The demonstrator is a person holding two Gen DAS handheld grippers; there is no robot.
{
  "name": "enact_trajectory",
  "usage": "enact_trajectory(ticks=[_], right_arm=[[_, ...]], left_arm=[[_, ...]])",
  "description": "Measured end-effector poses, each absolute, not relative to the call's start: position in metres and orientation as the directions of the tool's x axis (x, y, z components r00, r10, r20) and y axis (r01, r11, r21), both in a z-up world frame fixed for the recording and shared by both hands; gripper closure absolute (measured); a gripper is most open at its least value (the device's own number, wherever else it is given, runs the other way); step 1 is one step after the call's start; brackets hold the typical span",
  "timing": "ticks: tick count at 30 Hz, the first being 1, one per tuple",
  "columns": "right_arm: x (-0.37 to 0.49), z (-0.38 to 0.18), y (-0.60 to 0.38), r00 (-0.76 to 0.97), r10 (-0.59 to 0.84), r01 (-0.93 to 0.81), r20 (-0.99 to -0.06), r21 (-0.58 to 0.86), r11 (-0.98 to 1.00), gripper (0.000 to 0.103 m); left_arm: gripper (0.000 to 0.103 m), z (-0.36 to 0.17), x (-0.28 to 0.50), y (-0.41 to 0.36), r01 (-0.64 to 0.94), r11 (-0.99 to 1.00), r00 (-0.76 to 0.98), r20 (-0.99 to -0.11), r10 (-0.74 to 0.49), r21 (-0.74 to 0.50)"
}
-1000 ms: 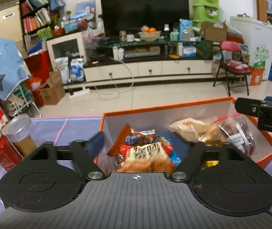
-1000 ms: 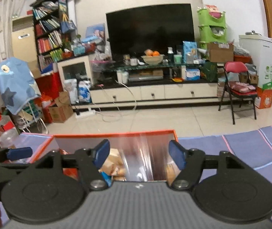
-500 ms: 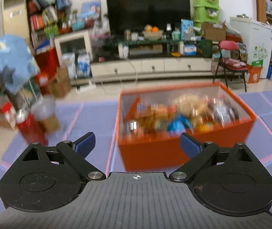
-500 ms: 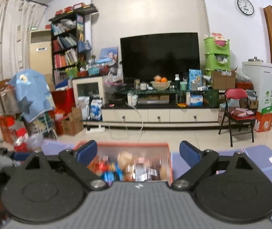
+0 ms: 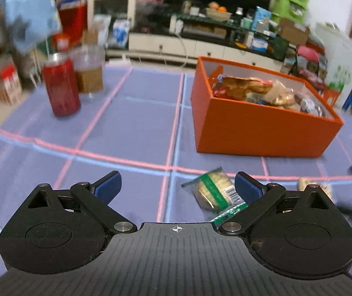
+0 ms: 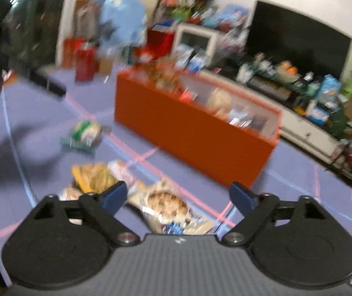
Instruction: Organize snacks
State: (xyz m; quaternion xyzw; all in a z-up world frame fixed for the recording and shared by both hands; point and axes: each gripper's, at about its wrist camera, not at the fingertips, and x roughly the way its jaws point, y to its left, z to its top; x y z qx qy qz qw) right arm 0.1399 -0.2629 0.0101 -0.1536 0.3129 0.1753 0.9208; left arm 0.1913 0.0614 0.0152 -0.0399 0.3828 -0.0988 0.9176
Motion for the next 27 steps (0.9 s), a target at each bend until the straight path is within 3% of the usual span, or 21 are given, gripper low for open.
enact_trajectory(ticks=[5,10,15,18,20,27], right_arm=[[0.156,-0.009,-0.272,0.65,0.34,-0.502,-0.679,-0.048,0.863,0.023],[0.167,-0.013,-0.269,0.625,0.359,-0.556,-0.693,-0.072,0.828,0.02],[0.18,-0.023,-0.265,0.549,0.406,-0.592,-0.73,0.003,0.806,0.019],[0.178,-0.025,-0.266,0.542,0.387,-0.562,-0.746,0.02,0.827,0.021],[0.176,-0.023,-0.266,0.567,0.327,-0.496,-0.756,0.003,0.868,0.033],[0.15,-0.018,-0.249,0.597,0.136,-0.247,-0.791,-0.019,0.969,0.04]], left_arm=[[0.013,0.006,0.199,0.061,0.151,0.978,0.652,-0.729,-0.207,-0.143],[0.013,0.0,0.204,0.058,0.165,0.969,0.621,-0.744,-0.245,-0.182],[0.013,0.0,0.203,0.049,0.195,0.967,0.616,-0.747,-0.251,-0.164],[0.013,-0.003,0.204,0.045,0.197,0.968,0.612,-0.752,-0.245,-0.155],[0.013,-0.004,0.205,0.043,0.194,0.969,0.61,-0.755,-0.24,-0.151],[0.013,-0.013,0.209,0.03,0.147,0.981,0.617,-0.763,-0.193,-0.129]])
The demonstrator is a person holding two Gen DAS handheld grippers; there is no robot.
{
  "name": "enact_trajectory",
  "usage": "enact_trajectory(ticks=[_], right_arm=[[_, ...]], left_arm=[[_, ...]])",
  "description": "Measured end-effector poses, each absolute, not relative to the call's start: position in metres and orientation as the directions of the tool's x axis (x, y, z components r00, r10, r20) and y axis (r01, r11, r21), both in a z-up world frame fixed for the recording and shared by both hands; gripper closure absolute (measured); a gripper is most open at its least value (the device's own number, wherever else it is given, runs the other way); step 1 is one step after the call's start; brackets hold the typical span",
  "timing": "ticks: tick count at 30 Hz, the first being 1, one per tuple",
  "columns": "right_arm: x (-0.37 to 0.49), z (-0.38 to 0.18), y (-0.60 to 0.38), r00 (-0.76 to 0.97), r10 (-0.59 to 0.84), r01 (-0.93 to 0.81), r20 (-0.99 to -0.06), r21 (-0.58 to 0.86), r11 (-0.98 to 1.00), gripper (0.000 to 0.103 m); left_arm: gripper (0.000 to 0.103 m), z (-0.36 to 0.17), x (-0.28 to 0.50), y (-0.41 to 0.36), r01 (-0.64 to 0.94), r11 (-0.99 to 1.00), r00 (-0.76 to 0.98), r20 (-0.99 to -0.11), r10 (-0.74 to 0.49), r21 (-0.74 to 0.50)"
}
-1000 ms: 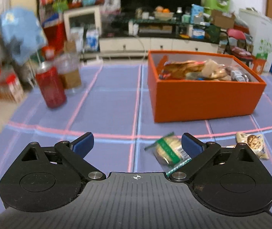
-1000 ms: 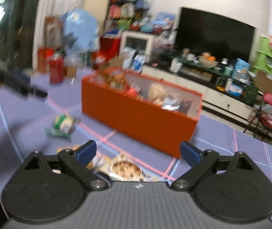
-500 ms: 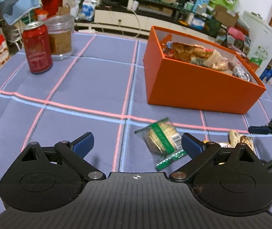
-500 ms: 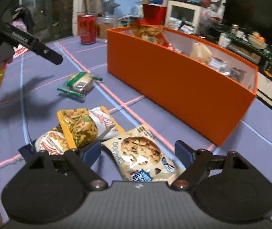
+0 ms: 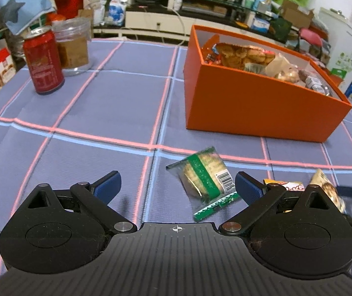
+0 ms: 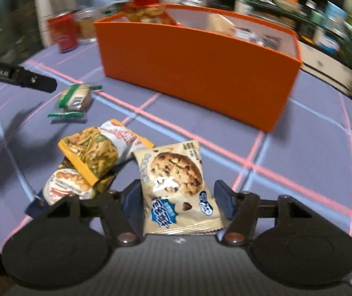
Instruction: Organize snacks
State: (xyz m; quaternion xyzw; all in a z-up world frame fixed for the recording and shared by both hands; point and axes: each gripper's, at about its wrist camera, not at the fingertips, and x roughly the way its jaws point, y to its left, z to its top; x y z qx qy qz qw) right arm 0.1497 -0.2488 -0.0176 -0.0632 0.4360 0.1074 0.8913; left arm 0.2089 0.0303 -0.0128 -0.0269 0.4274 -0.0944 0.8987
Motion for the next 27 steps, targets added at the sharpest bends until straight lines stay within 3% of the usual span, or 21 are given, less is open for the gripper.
enact_trajectory(ticks=[3,6,9,15,19,23,27], right_arm=[[0.14,-0.017,-0.238,0.623,0.119,-0.265,-0.773,-0.065,0.962,0.042],[0.141,-0.023,-0.237,0.662,0.112,-0.274,-0.742,-0.101,0.956,0.027],[0.148,-0.024,-0.255,0.635,0.182,-0.238,-0.751,0.033,0.971,0.025],[0.144,-0.025,-0.249,0.648,0.186,-0.259,-0.738,0.016,0.966,0.029],[0.148,-0.026,-0.246,0.647,0.188,-0.256,-0.739,0.021,0.966,0.025],[0.146,-0.03,-0.24,0.66,0.149,-0.231,-0.736,-0.011,0.973,0.013],[0.148,-0.03,-0.238,0.658,0.127,-0.198,-0.742,-0.008,0.98,0.011]], left_arm=[[0.013,-0.019,0.211,0.025,0.119,0.984,0.615,-0.769,-0.177,-0.131],[0.013,-0.024,0.212,0.023,0.085,0.988,0.616,-0.773,-0.153,-0.128],[0.013,-0.025,0.212,0.021,0.086,0.988,0.615,-0.774,-0.152,-0.126],[0.014,-0.029,0.213,0.013,0.077,0.992,0.631,-0.765,-0.128,-0.103],[0.014,-0.033,0.214,0.008,0.052,0.995,0.631,-0.77,-0.099,-0.085],[0.014,-0.033,0.214,0.007,0.008,0.997,0.652,-0.756,-0.062,-0.075],[0.014,-0.036,0.216,0.001,-0.017,0.991,0.633,-0.768,-0.093,-0.134]])
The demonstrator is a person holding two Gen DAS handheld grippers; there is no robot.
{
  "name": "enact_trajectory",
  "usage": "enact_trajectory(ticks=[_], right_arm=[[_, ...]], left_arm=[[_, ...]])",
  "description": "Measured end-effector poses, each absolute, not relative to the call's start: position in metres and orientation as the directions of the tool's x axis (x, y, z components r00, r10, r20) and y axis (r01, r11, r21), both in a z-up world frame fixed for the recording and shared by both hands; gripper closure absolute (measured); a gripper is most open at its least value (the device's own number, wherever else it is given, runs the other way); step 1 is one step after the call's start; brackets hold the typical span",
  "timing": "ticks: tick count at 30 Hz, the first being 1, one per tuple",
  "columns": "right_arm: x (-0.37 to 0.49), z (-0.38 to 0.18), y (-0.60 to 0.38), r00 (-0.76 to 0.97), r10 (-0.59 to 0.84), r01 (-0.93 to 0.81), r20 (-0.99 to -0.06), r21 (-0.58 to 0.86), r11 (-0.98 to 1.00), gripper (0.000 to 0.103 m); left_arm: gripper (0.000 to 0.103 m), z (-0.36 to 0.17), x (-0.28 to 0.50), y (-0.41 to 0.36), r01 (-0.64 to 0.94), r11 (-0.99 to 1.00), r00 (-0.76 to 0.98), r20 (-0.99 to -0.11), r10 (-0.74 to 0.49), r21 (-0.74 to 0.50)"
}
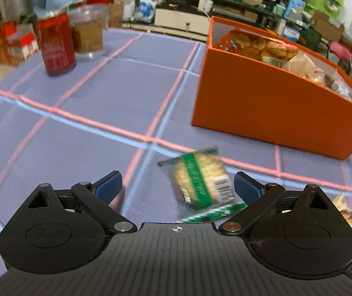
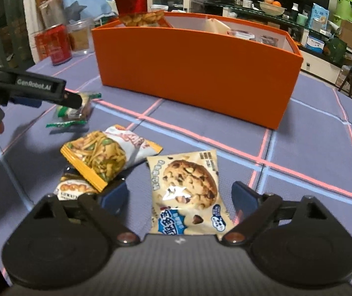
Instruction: Organize snacks
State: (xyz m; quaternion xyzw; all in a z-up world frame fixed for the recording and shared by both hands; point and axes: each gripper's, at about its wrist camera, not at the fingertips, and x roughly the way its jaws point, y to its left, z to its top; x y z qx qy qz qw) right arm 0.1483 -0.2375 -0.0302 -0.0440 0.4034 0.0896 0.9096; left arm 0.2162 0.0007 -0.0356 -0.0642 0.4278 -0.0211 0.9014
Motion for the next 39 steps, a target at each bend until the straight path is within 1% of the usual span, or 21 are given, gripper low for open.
enact_trajectory(ticks=[4,7,13,15,19,32,39], right_arm=[[0.148,-0.031,-0.236,0.666,0.119,-0.187,-0.737,-0.011,0.982,0.011],[0.147,-0.031,-0.235,0.666,0.109,-0.175,-0.738,-0.013,0.984,0.011],[0.145,-0.031,-0.237,0.667,0.116,-0.183,-0.736,-0.01,0.983,0.011],[0.145,-0.031,-0.237,0.665,0.117,-0.183,-0.738,-0.009,0.983,0.011],[0.145,-0.031,-0.238,0.664,0.121,-0.188,-0.738,-0.009,0.982,0.011],[0.145,-0.031,-0.237,0.666,0.123,-0.189,-0.736,-0.008,0.982,0.011],[0.148,-0.032,-0.239,0.672,0.126,-0.193,-0.73,-0.009,0.981,0.01]], left_arm=[[0.015,-0.041,0.221,-0.016,0.0,0.993,0.624,-0.776,-0.089,-0.115],[0.019,-0.046,0.225,-0.022,-0.011,0.995,0.626,-0.777,-0.07,-0.099],[0.043,-0.045,0.227,-0.019,0.029,0.999,0.627,-0.777,-0.048,-0.038],[0.056,-0.044,0.228,-0.014,0.042,0.999,0.626,-0.778,-0.051,-0.032],[0.067,-0.043,0.228,-0.008,0.048,0.999,0.624,-0.78,-0.045,-0.02],[0.068,-0.043,0.224,-0.003,0.113,0.993,0.623,-0.778,-0.086,-0.02],[0.064,-0.044,0.223,-0.003,0.146,0.989,0.622,-0.777,-0.094,-0.003]])
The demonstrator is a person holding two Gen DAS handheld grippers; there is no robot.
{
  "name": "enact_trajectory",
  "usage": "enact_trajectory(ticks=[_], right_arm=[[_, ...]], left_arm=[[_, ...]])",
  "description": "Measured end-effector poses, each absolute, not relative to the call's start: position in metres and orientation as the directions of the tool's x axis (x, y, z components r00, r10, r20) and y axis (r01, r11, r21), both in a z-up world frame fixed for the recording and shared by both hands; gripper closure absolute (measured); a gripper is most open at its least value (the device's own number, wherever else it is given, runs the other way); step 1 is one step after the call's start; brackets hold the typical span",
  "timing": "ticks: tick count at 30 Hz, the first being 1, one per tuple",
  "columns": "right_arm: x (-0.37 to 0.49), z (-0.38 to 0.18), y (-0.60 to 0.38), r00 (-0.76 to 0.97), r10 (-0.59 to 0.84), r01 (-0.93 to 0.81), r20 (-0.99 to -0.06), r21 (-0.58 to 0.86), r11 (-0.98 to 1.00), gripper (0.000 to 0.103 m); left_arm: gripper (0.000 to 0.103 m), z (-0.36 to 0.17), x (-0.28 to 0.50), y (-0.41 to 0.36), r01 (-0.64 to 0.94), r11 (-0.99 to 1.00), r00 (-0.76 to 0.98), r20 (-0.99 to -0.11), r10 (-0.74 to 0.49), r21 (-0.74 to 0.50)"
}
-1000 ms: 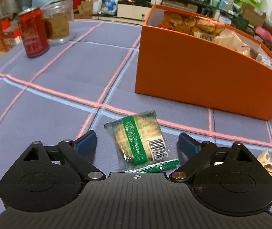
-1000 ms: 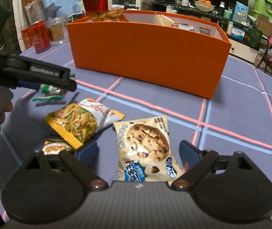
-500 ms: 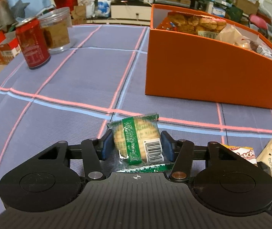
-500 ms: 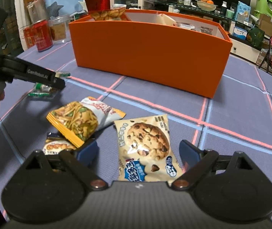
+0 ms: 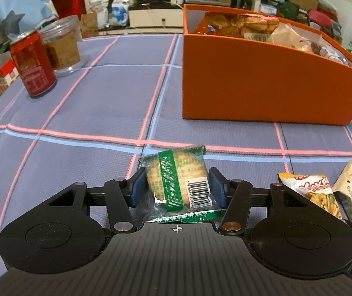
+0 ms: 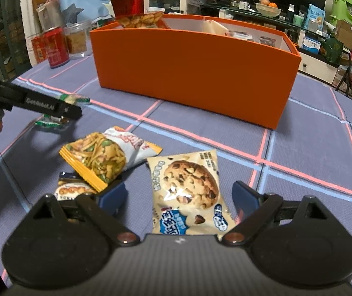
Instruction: Organize snacks
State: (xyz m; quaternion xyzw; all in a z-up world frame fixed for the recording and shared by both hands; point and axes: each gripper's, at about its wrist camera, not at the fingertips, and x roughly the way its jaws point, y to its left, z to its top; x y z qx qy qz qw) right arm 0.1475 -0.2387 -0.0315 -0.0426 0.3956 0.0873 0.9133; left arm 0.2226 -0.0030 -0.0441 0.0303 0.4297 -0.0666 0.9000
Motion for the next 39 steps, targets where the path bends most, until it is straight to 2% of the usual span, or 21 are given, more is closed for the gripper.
enact_trajectory(ticks=[2,6,13,18,21,39], right_arm=[[0.149,-0.032,-0.239,0.674,0.125,-0.193,-0.728,-0.01,0.981,0.011],[0.151,-0.032,-0.241,0.675,0.122,-0.189,-0.728,-0.01,0.982,0.011],[0.155,-0.031,-0.244,0.673,0.106,-0.168,-0.732,-0.011,0.986,0.011],[0.156,-0.032,-0.244,0.674,0.103,-0.164,-0.732,-0.013,0.986,0.012],[0.156,-0.032,-0.244,0.676,0.1,-0.163,-0.73,-0.015,0.987,0.012],[0.153,-0.032,-0.244,0.679,0.091,-0.15,-0.728,-0.017,0.989,0.011]], left_arm=[[0.059,-0.044,0.222,-0.004,0.151,0.989,0.62,-0.779,-0.098,-0.004],[0.034,-0.047,0.222,-0.007,0.169,0.986,0.61,-0.785,-0.108,-0.005],[0.031,-0.048,0.221,-0.007,0.175,0.984,0.607,-0.786,-0.117,-0.011],[0.015,-0.052,0.221,-0.007,0.171,0.985,0.609,-0.786,-0.109,-0.005],[0.01,-0.053,0.222,-0.007,0.164,0.986,0.613,-0.783,-0.105,-0.004],[0.008,-0.055,0.222,-0.004,0.156,0.988,0.633,-0.768,-0.102,-0.003]])
